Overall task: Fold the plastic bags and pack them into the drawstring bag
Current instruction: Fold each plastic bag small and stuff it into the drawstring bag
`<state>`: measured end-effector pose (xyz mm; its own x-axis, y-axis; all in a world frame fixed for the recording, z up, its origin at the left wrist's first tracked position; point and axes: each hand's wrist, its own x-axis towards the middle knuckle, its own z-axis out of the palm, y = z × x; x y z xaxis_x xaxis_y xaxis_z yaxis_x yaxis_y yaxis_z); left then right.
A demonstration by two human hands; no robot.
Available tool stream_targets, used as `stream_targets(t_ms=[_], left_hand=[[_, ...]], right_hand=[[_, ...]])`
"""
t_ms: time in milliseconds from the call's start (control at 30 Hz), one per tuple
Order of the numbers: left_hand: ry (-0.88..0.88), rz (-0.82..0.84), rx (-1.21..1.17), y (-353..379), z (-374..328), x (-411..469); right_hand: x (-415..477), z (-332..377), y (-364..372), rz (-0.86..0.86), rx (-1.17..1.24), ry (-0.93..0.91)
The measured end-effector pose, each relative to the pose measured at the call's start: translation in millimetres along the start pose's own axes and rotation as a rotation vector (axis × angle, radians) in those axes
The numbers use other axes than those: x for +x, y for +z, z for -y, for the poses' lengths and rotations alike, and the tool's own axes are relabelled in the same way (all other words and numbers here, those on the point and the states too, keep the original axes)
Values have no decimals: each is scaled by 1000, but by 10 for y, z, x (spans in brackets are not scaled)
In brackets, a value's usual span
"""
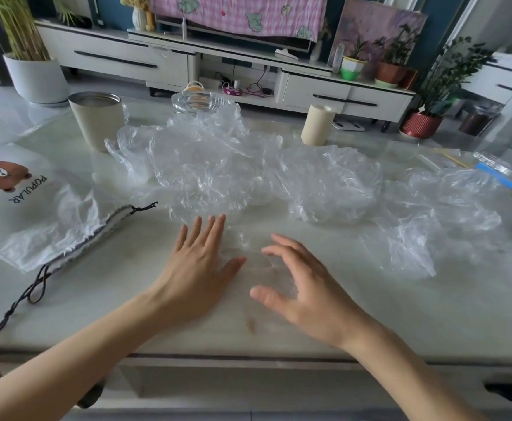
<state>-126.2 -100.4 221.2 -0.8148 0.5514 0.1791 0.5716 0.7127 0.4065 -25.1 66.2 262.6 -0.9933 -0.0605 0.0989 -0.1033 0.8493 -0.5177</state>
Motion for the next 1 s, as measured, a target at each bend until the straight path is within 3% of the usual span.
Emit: stream_targets(t_ms=[133, 267, 367, 467, 567, 634, 734, 801, 868, 1001], left_hand=[[205, -144, -191, -139, 18, -72], [268, -13, -207, -254, 50, -205], [245, 133, -130, -290, 145, -221], [251, 160, -152, -317, 201, -215], [283, -31, -181, -272, 231, -170], [245, -195, -205, -261, 238, -110], [141, -241, -284, -295, 217, -70], [113, -204, -283, -328, 212, -85], [98, -171, -284, -312, 207, -128], [-46, -164, -326, -238, 152, -111]], right_hand=[[-217, 9, 63, 52, -194, -35], [-137, -64, 298, -194, -393, -148], [-7, -107, 324, -262, -382, -155], [69, -73, 233, -321, -217, -44], [146, -65, 104, -240, 212, 160], [158, -55, -6, -136, 350, 197], [103, -95, -51, 77, 131, 183], [88, -148, -26, -20, -52, 36], [92, -192, -48, -85, -29, 13], [133, -252, -87, 24, 201, 165]])
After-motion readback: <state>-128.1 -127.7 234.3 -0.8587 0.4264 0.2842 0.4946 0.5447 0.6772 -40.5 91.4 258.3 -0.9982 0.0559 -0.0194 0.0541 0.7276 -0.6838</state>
